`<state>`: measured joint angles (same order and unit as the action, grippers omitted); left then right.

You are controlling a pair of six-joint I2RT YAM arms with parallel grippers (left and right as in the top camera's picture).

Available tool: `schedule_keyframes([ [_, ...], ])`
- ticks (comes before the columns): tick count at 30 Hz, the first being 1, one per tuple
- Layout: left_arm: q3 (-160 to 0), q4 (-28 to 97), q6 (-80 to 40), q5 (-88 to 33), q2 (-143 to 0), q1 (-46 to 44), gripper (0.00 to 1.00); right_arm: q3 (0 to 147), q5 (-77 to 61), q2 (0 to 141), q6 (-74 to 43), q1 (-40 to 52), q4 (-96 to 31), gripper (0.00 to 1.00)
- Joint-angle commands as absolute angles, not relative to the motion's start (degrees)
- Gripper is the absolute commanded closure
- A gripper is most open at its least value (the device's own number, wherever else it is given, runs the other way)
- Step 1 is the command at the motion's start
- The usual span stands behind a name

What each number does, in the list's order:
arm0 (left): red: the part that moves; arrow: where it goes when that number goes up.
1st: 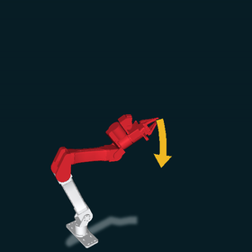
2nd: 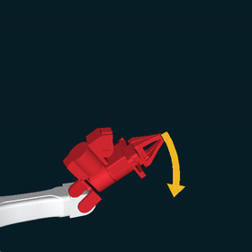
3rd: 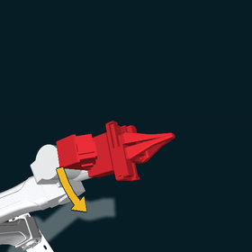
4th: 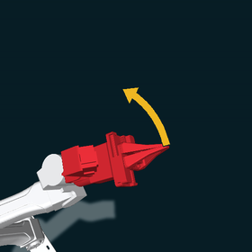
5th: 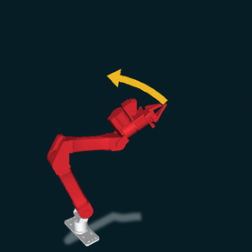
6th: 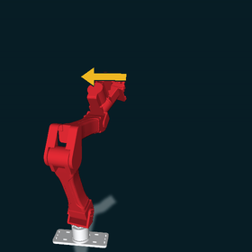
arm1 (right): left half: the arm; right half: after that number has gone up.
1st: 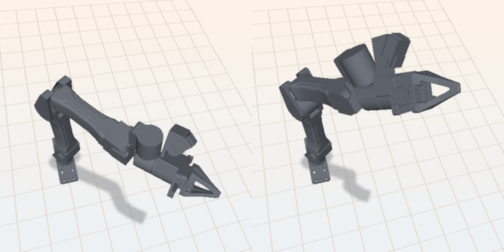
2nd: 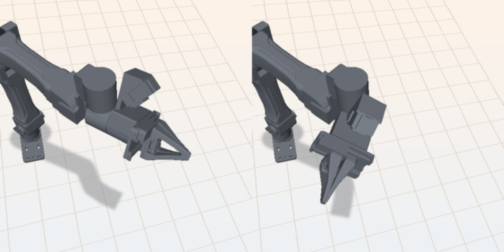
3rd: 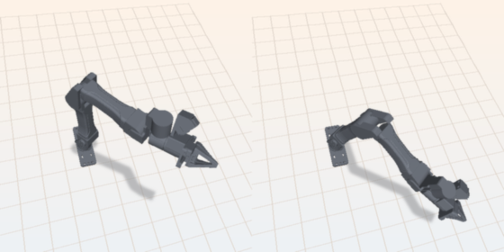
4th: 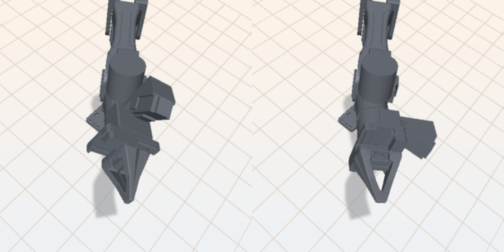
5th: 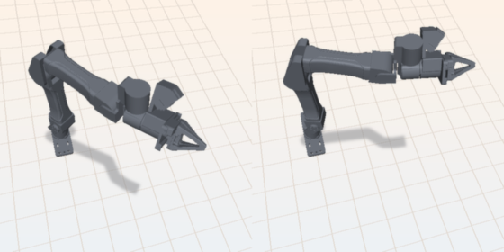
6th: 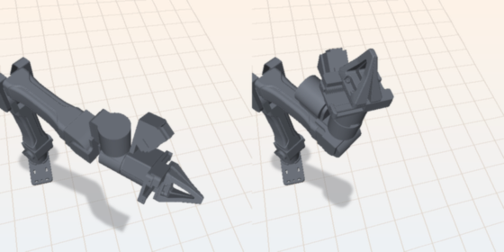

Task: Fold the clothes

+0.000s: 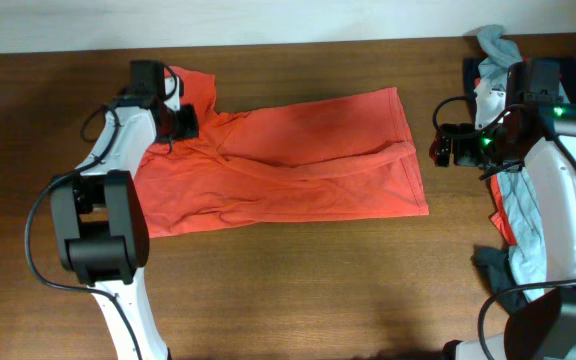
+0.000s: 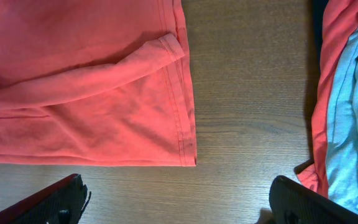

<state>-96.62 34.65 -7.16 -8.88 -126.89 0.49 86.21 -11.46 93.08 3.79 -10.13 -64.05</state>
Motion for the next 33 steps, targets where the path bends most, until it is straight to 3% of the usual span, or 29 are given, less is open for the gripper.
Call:
schedule_keyframes([
  [1,-104.7,35.7,-7.0,-11.1,-125.9,0.9,0.5,86.0,-10.7,93.4,4.3,-10.1,-64.1,0.02],
  [11,-107.8,32.4,-7.0,-3.6,-126.0,7.5,0.42,86.0,-10.7,93.4,4.3,-10.1,-64.4,0.01],
  [26,-107.8,25.6,-6.7,-15.2,-135.1,13.2,0.42,86.0,-10.7,93.4,4.3,-10.1,-64.8,0.01],
  [33,-107.8,23.3,-6.6,-13.5,-138.9,14.5,0.4,86.0,-10.7,93.4,4.3,-10.1,-65.3,0.01],
])
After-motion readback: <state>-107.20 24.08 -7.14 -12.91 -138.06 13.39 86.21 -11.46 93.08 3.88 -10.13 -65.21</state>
